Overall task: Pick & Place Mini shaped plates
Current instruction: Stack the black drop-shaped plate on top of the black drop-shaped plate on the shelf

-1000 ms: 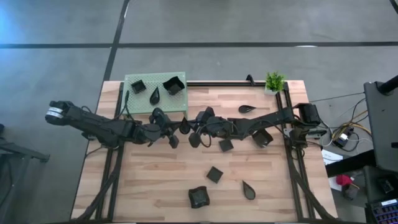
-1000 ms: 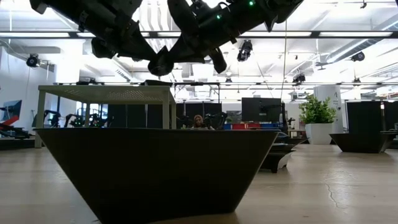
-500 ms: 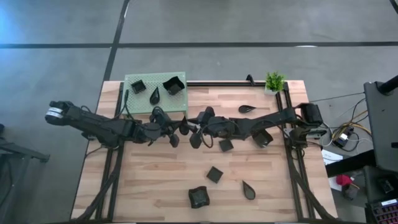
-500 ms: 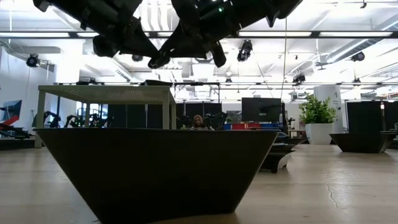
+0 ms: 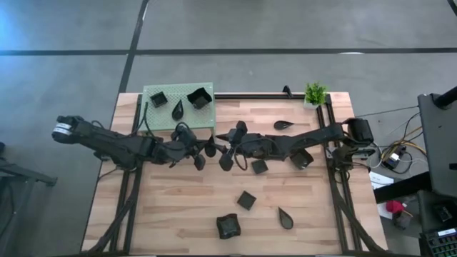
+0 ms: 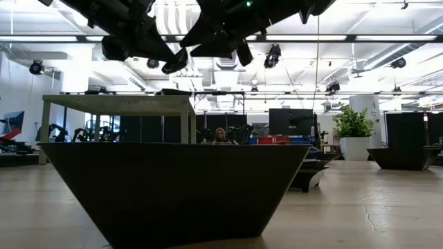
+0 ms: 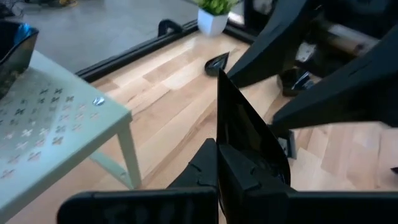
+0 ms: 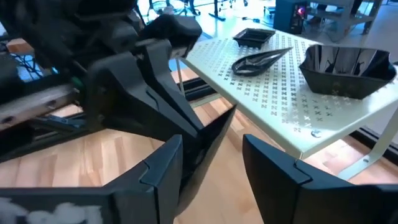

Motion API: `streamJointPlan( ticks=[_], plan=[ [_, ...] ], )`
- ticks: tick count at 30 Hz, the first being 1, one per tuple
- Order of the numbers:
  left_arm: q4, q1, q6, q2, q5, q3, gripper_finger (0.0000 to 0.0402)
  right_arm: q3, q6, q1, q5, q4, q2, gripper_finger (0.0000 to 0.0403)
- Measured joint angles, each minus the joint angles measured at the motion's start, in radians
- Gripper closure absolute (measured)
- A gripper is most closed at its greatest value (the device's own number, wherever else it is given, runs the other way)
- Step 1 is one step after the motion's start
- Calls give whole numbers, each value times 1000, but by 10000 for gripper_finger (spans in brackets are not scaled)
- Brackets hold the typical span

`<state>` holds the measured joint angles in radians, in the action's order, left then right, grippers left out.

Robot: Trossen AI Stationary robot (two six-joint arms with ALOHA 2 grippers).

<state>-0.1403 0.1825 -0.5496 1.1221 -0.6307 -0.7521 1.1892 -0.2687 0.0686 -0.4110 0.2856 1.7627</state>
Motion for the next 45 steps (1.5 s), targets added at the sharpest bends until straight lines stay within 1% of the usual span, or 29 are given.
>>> streamJointPlan(
  ticks=[8, 12, 15, 19, 24, 27, 29, 35, 38, 40, 45],
  plan=[
    [-145, 0, -71, -12, 0, -40, 401, 0, 2, 13, 0, -94, -68, 229],
    [-284, -6, -96, -45, -3, -96, 401, 0, 2, 20, 0, -153, -117, 233],
    [-440, -23, -107, -74, -18, -161, 401, 0, 0, 26, 1, -206, -153, 237],
    [-649, -74, -119, -114, -26, -251, 401, 0, 0, 39, 1, -270, -207, 244],
    [-833, -192, -118, -159, -25, -317, 401, -1, 0, 62, 1, -286, -247, 251],
    [-864, -290, -110, -180, -18, -321, 401, -1, 23, 76, 3, -285, -257, 255],
    [-865, -366, -82, -185, 4, -317, 401, -2, 45, 84, 3, -285, -257, 258],
    [-844, -588, 33, -161, 176, -299, 401, -2, 44, 96, 2, -283, -257, 267],
    [-810, -659, 103, -143, 257, -288, 401, -2, 44, 98, 2, -283, -257, 272],
    [-787, -693, 147, -136, 292, -289, 401, -2, 43, 98, 2, -283, -257, 275],
    [-780, -741, 193, -119, 312, -289, 401, -2, 41, 98, 1, -283, -257, 280]
  ],
)
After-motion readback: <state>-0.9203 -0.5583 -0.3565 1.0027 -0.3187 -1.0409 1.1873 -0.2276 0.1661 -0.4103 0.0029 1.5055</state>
